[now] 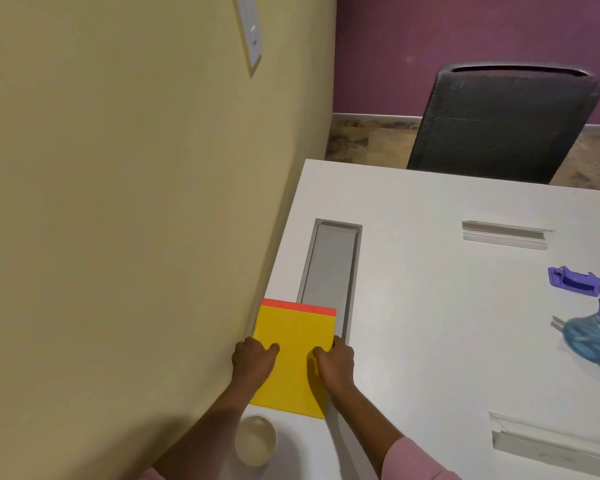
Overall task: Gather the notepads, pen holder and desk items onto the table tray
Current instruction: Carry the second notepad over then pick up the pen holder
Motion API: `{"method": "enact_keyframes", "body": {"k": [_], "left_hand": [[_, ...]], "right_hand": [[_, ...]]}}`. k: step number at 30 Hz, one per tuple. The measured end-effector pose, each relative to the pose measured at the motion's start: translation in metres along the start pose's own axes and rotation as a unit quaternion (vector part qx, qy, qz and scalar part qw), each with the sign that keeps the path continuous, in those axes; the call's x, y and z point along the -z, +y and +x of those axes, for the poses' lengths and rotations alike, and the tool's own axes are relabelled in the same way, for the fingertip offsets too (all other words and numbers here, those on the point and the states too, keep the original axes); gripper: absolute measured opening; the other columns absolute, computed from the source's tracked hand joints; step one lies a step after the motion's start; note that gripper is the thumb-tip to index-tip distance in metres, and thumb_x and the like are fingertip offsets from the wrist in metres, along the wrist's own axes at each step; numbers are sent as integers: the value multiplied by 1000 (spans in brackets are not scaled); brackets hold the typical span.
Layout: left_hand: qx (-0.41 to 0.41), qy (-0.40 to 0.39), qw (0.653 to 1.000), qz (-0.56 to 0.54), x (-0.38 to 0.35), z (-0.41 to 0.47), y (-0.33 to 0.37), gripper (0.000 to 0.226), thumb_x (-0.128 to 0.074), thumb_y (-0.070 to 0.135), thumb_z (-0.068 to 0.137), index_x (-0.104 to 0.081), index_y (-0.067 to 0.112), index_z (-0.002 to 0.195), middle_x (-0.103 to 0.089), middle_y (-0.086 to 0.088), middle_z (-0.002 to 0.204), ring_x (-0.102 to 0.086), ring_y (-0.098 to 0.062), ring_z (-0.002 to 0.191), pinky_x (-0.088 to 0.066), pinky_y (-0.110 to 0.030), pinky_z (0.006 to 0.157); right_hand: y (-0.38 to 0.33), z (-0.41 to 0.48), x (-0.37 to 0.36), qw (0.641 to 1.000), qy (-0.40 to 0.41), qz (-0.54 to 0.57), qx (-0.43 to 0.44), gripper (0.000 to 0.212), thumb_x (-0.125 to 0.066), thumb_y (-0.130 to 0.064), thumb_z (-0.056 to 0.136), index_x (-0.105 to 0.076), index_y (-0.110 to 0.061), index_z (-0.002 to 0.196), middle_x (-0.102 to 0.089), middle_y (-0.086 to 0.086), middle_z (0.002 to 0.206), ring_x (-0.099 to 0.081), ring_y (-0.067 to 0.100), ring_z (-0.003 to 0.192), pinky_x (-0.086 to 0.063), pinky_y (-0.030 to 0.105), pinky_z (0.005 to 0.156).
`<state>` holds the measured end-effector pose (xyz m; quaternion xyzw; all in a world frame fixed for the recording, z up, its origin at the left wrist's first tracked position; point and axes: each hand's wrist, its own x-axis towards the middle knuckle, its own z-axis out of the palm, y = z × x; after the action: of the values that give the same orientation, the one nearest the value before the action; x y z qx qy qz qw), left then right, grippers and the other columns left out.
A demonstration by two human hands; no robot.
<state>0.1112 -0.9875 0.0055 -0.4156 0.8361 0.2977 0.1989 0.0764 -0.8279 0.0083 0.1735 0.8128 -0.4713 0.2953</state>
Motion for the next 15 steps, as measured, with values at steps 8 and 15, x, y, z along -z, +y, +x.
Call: {"method": "enact_keyframes", "body": {"k": [8, 15], "left_hand": [[-5, 17, 1000, 25, -10, 1, -5, 54, -58, 43, 86, -45, 1, 117, -50, -19, 123, -47, -38, 114, -40, -42, 93], [-2, 22, 998, 52, -13, 1, -10, 53, -57, 44, 85, -44, 3, 117, -52, -16, 121, -50, -35, 111, -43, -39, 87]], "right_hand": [[-1, -5, -8, 999, 12, -31, -10, 40, -63, -22, 86, -53, -7, 121, -56, 15, 121, -54, 33, 113, -47, 50, 98], [0, -8, -10, 999, 11, -39, 1, 41, -61, -21, 87, -50, -7, 124, -53, 15, 125, -50, 33, 118, -44, 46, 99]]}}
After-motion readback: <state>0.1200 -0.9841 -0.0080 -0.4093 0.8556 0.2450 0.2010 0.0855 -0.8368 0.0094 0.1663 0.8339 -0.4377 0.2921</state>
